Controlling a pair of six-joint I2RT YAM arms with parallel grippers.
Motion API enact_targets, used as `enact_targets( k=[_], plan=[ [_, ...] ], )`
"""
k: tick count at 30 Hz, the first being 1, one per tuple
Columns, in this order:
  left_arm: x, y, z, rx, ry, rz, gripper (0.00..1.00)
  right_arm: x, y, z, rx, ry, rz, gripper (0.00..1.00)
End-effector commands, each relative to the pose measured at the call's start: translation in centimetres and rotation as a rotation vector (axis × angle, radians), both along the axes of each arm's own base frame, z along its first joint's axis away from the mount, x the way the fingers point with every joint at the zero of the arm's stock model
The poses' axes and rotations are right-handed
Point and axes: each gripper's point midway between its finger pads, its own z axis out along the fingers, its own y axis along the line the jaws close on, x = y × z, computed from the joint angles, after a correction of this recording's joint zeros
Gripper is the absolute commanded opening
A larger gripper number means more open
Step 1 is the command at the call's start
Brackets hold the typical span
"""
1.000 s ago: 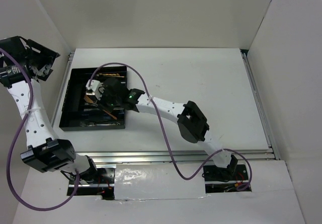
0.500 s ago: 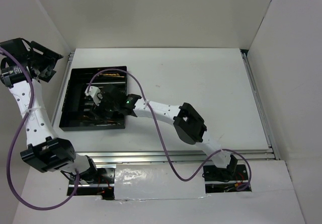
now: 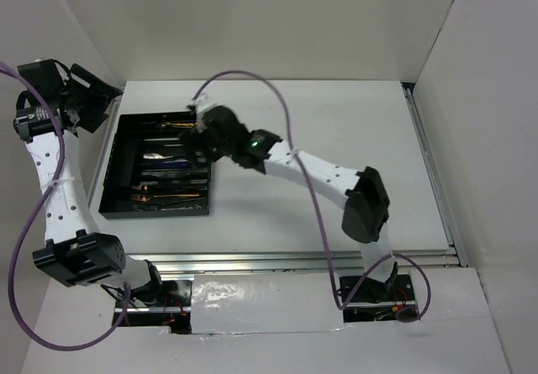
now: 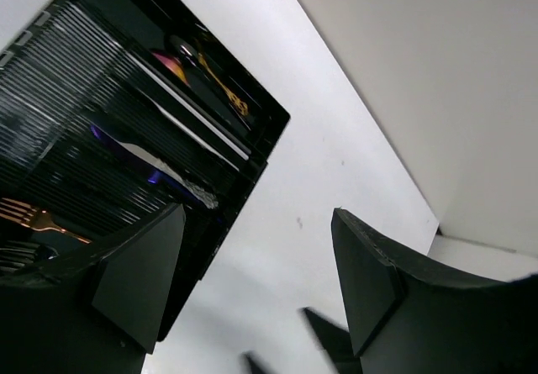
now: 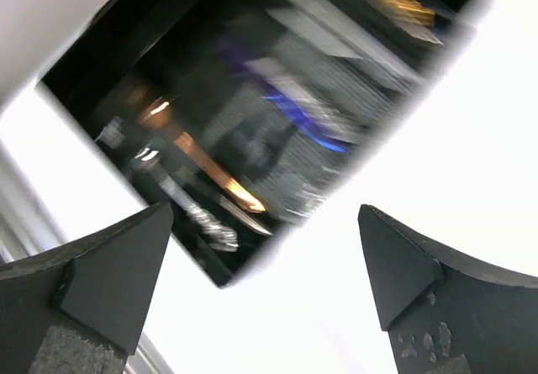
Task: Sort the eating utensils into containers
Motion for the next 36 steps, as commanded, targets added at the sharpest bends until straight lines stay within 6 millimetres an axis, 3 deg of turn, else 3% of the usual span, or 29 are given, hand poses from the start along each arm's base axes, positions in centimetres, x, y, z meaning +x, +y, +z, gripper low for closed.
enact_targets(
  k=[1, 2, 3, 4, 6, 7, 10, 11, 15, 19, 26, 31, 32, 36],
  plan=[
    [0.7, -2.2, 1.9, 0.086, -0.063, -0.078, 0.83, 4.1, -10.8, 1.3, 0.035, 0.198, -0.431, 1.00],
    [0.9, -3.4, 1.8, 0.104, -0.062, -0.124, 0.83, 3.0, -14.0, 0.7, -0.002, 0.244, -0.482, 1.00],
    [1.2, -4.0, 1.7, 0.115, -0.061, -0.144, 0.83, 3.8, -16.9, 0.3, 0.006, 0.273, -0.578, 1.00],
    [1.3, -5.3, 1.5, 0.149, -0.058, -0.197, 0.83, 2.4, -20.0, 0.1, -0.012, 0.284, -0.640, 1.00],
    [1.6, -6.5, 1.5, 0.192, -0.051, -0.246, 0.84, 1.9, -24.3, 0.2, 0.004, 0.289, -0.781, 1.00],
    [1.6, -7.7, 1.2, 0.244, -0.036, -0.286, 0.84, 0.7, -28.0, 0.0, -0.035, 0.262, -0.880, 1.00],
    [1.8, -10.0, 1.3, 0.334, -0.044, -0.382, 0.84, -1.3, -34.5, -0.7, -0.107, 0.258, -1.079, 1.00],
    [1.8, -10.8, 1.6, 0.350, -0.058, -0.410, 0.84, -2.0, -36.1, 0.2, -0.093, 0.243, -1.113, 1.00],
    [1.2, -13.2, 2.1, 0.394, -0.090, -0.476, 0.85, -4.5, -42.0, -0.6, -0.147, 0.199, -1.267, 1.00],
    [0.7, -14.4, 1.2, 0.391, -0.104, -0.516, 0.85, -6.2, -43.9, -0.5, -0.121, 0.203, -1.297, 1.00],
    [0.3, -15.3, 0.6, 0.377, -0.101, -0.539, 0.85, -7.7, -44.8, 0.6, -0.051, 0.202, -1.289, 1.00],
    [-0.1, -15.2, 0.7, 0.397, -0.105, -0.534, 0.86, -7.4, -45.0, 6.9, 0.066, 0.091, -1.233, 1.00],
    [-0.1, -15.2, 0.7, 0.409, -0.109, -0.542, 0.86, -7.1, -45.0, 9.2, 0.116, 0.047, -1.229, 1.00],
    [0.0, -14.7, 2.1, 0.450, -0.117, -0.540, 0.86, -6.3, -45.9, 12.8, 0.157, -0.048, -1.242, 1.00]
  ],
)
